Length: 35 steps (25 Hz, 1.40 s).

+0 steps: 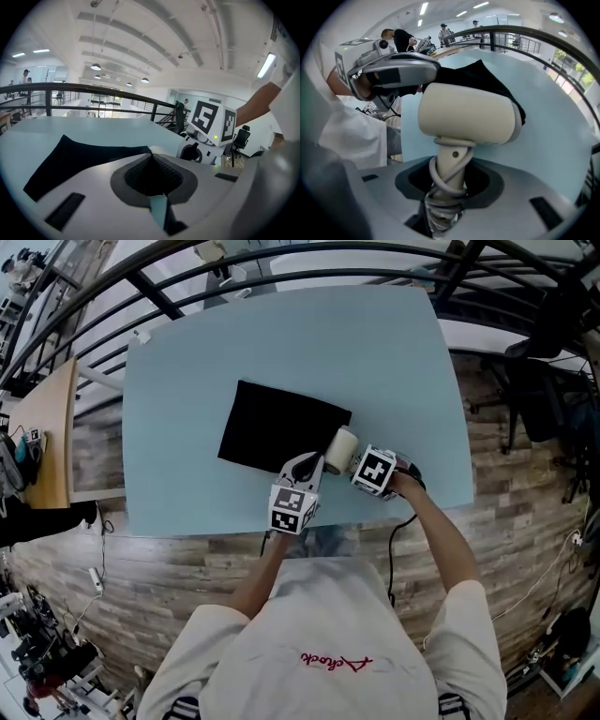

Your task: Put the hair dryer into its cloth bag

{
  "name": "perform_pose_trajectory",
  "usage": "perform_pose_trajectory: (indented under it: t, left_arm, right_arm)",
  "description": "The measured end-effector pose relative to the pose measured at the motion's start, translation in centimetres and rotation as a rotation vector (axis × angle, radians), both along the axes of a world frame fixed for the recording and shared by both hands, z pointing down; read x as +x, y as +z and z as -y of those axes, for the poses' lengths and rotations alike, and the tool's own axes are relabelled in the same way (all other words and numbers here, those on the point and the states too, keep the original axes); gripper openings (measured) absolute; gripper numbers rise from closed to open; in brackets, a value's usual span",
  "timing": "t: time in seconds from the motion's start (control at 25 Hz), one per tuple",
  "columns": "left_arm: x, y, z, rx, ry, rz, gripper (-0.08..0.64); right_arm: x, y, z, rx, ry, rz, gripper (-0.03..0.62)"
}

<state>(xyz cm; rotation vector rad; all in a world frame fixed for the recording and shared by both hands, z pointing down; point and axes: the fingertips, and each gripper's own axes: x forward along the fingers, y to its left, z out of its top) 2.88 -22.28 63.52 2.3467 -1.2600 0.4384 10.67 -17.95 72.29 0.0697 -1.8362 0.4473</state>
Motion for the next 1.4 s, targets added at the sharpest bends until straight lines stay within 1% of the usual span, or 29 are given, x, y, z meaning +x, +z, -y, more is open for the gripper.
perform_pose_trajectory:
  t: [0.16,0.44,0.52,0.68,0.84,0.96,1.12,1.32,1.4]
  left_arm:
    - [0.4,-0.3,-0.4,-0.002,0.032,-0.004,0.014]
    - [0.7,-0.4,-1.1,-0.009,0.075,-0.020,0.014]
    - [0.7,-0.3,-1.3,-0.015,0.079,-0.029,0.014]
    - [0.9,-0.5,-1.7,-0.018,0.085,-0.048,0.014]
    - [0.7,-0.7,-1.9,-0.016,0.093,-0.062,0.014]
    - [0.6,-0.6,-2.4,-0.026,0.096,-0.072,0.014]
    - [0.8,-0.4,-2.7,-0.035,0.104,-0.086,0.014]
    - [1.0,0.2,-3.0,-0.050,0.120,-0.091,0.014]
    - [0.7,0.5,-3.3,-0.062,0.114,-0.094,0.014]
  right_arm:
    - [-0.7,0.3,-0.2,-0.040,-0.010,-0.028,0.181]
    - [-2.3,0.4,1.2,-0.026,-0.072,-0.073,0.181]
    - [-2.6,0.6,1.7,-0.020,-0.098,-0.095,0.181]
    - [-3.2,0.7,3.0,-0.019,-0.107,-0.120,0.181]
    - [-3.7,0.5,3.7,-0.012,-0.140,-0.156,0.183]
    - [-4.7,0.7,3.5,-0.011,-0.161,-0.159,0.183]
    - [-5.8,0.9,3.9,0.021,-0.189,-0.148,0.183]
    - [-7.1,1.7,4.2,0.039,-0.175,-0.140,0.184]
    - [-7.7,2.1,4.3,0.046,-0.173,-0.141,0.186]
